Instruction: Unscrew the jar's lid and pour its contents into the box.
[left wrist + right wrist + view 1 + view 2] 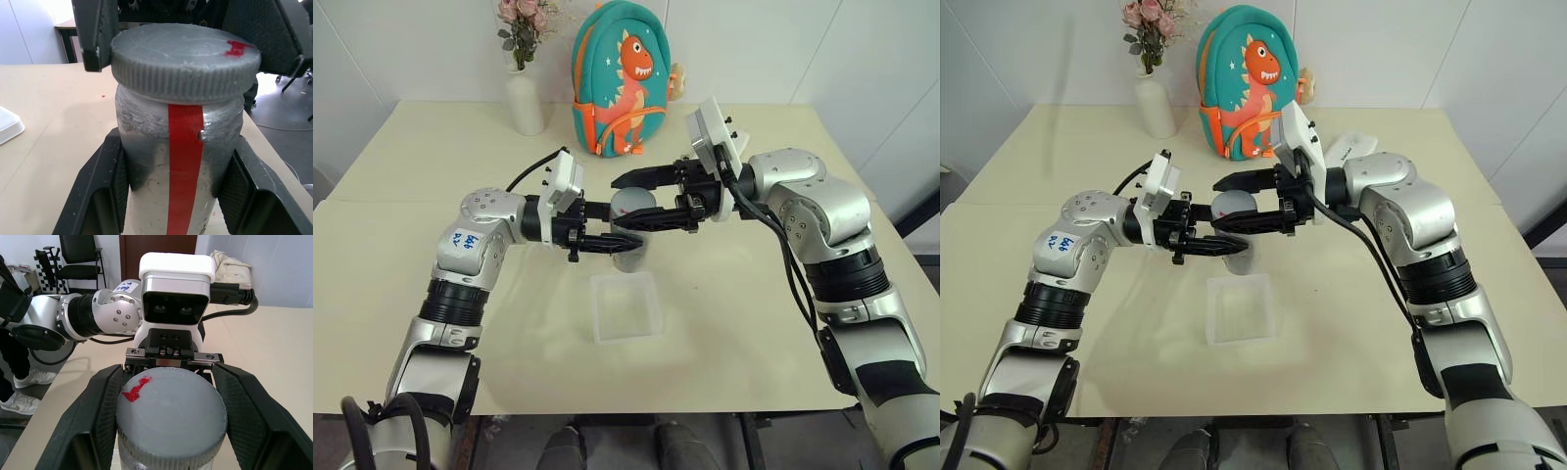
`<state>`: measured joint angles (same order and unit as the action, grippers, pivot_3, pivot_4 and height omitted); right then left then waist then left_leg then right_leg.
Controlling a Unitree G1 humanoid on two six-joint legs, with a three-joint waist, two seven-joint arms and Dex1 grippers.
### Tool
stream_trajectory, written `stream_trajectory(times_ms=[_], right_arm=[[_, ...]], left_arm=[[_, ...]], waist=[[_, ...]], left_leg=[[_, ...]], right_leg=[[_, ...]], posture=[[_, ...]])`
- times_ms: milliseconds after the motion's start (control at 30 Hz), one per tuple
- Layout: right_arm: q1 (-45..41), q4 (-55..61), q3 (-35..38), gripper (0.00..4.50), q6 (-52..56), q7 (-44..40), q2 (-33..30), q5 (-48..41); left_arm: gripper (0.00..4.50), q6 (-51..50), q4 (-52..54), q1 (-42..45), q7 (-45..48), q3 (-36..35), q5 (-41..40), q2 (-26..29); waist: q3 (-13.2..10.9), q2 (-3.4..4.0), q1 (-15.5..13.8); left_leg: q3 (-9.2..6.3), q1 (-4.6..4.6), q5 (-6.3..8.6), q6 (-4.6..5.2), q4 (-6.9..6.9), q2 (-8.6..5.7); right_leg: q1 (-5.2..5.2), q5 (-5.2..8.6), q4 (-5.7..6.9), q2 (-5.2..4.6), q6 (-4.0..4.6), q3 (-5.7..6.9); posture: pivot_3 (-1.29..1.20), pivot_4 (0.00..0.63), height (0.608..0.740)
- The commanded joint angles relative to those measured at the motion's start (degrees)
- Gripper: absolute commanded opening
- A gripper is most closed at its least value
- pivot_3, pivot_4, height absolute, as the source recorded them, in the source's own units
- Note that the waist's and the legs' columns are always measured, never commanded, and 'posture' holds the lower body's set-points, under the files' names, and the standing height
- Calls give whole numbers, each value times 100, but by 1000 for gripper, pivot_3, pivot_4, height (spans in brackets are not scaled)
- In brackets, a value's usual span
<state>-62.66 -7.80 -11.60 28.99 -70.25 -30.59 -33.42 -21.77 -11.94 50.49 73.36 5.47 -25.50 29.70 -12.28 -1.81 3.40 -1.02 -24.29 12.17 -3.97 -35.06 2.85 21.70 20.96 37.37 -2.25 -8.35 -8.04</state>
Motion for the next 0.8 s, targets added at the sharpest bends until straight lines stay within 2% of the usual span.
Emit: stream_trajectory(times_ms=[33, 333, 800], right_arm=[[-619, -306, 1116, 2565, -704, 510, -299, 170], [-144, 214, 1359, 2565, -695, 878, -6, -222], [533, 1219, 1416, 2565, -4, 1724, 204, -706]], left_arm=[[1992, -96, 43, -468, 637, 552, 117, 41], [1992, -538, 43, -334, 385, 109, -327, -204], [1992, -321, -103, -308, 324, 86, -143, -342]], waist=[[0, 0, 1], [-1, 1, -4], [-1, 1, -1]], left_leg=[[0, 0, 0, 0, 0, 0], [-1, 0, 0, 0, -1, 0], [-2, 0, -1, -2, -2, 0]], right_leg=[[0, 0, 0, 0, 0, 0], [0, 0, 2, 0, 0, 0], [0, 0, 6, 0, 0, 1]], posture=[[0, 150, 740], [0, 150, 740], [0, 150, 740]])
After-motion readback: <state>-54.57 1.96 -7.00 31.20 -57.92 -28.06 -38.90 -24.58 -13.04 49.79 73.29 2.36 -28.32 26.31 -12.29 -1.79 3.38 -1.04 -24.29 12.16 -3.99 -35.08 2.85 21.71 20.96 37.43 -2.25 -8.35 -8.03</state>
